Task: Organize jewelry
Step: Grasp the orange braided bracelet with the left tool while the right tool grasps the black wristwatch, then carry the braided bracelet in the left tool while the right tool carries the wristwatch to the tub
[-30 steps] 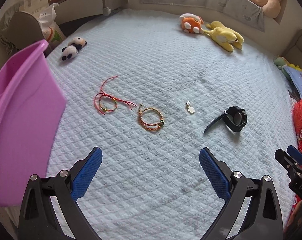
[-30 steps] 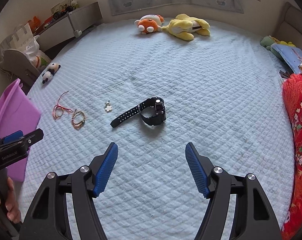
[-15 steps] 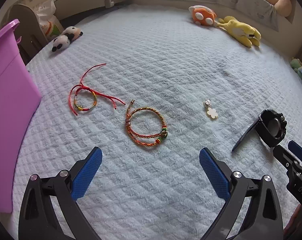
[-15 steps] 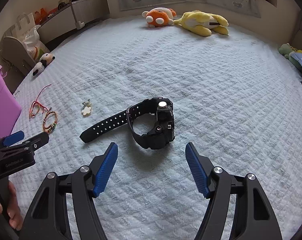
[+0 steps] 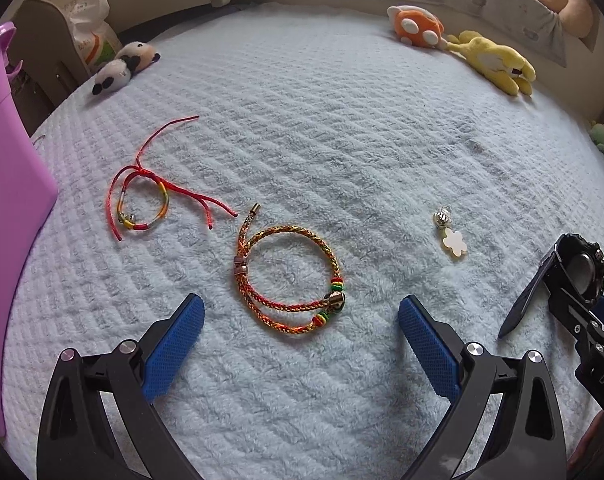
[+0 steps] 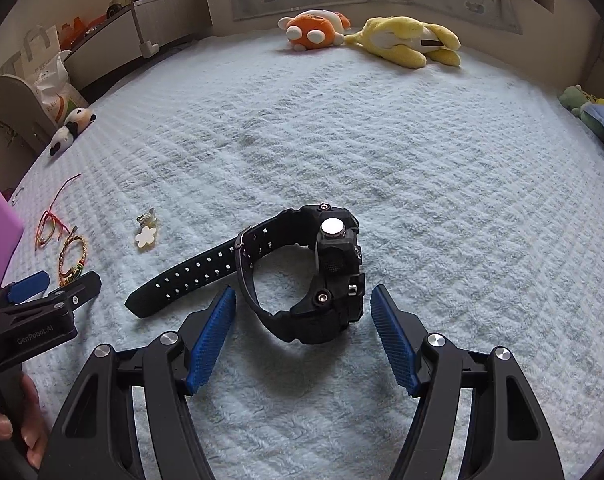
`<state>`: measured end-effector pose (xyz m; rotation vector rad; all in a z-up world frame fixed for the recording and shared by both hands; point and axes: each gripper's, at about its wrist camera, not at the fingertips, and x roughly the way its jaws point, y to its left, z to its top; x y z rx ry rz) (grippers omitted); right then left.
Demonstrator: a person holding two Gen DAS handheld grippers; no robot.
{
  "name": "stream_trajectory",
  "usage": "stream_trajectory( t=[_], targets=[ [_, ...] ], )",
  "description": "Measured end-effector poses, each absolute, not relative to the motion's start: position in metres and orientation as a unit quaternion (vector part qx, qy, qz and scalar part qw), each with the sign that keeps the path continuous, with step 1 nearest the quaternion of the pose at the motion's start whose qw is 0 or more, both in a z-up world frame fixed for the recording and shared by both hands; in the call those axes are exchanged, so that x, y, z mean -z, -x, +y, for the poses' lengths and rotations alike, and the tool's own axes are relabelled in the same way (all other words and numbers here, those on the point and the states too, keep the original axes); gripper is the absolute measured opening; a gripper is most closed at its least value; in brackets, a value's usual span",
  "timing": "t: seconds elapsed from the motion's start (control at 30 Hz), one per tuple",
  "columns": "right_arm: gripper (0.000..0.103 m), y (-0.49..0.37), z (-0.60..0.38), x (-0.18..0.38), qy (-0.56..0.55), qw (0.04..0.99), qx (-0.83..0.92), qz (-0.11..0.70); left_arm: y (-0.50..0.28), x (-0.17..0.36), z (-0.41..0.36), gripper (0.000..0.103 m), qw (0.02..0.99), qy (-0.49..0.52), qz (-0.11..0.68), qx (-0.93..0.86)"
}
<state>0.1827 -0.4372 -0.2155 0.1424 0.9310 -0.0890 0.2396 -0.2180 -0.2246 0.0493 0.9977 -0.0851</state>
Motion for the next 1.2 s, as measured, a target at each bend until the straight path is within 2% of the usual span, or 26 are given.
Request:
stream_trajectory(
  t=[0.43, 0.73, 0.83, 0.87, 0.9, 1.03, 1.07, 1.1, 1.2],
  targets=[
    [0.067, -0.201, -0.438, 0.225, -0.070, 0.892, 0.040, 0.444, -0.251, 0.229, -0.233, 0.094, 0.891, -0.052, 0.450, 0.031],
    [0.065, -0.203, -0.432, 0.227, -0.053, 0.895, 0.045, 0.441, -0.249, 0.228, -0.236, 0.074, 0.891, -0.045, 0.449, 0.052],
    [0.062, -0.201, -0.433, 0.226, -0.054, 0.895, 0.046, 0.440, -0.245, 0.227, -0.236, 0.064, 0.891, -0.041, 0.448, 0.057],
    [0.061, -0.201, -0.433, 0.226, -0.054, 0.895, 0.045, 0.440, -0.244, 0.227, -0.236, 0.058, 0.891, -0.040, 0.447, 0.059],
    [0.060, -0.200, -0.433, 0.225, -0.054, 0.896, 0.043, 0.438, -0.242, 0.226, -0.236, 0.045, 0.892, -0.039, 0.446, 0.061],
    [0.058, -0.196, -0.434, 0.222, -0.061, 0.898, 0.037, 0.433, -0.238, 0.222, -0.234, 0.026, 0.893, -0.041, 0.444, 0.054],
    [0.057, -0.194, -0.435, 0.221, -0.064, 0.898, 0.036, 0.434, -0.237, 0.221, -0.233, 0.020, 0.893, -0.039, 0.445, 0.055],
    [0.057, -0.193, -0.435, 0.221, -0.066, 0.898, 0.037, 0.433, -0.237, 0.220, -0.232, 0.008, 0.892, -0.039, 0.448, 0.057],
    [0.057, -0.189, -0.434, 0.218, -0.066, 0.899, 0.038, 0.431, -0.236, 0.216, -0.231, 0.008, 0.889, -0.038, 0.453, 0.060]
  ],
)
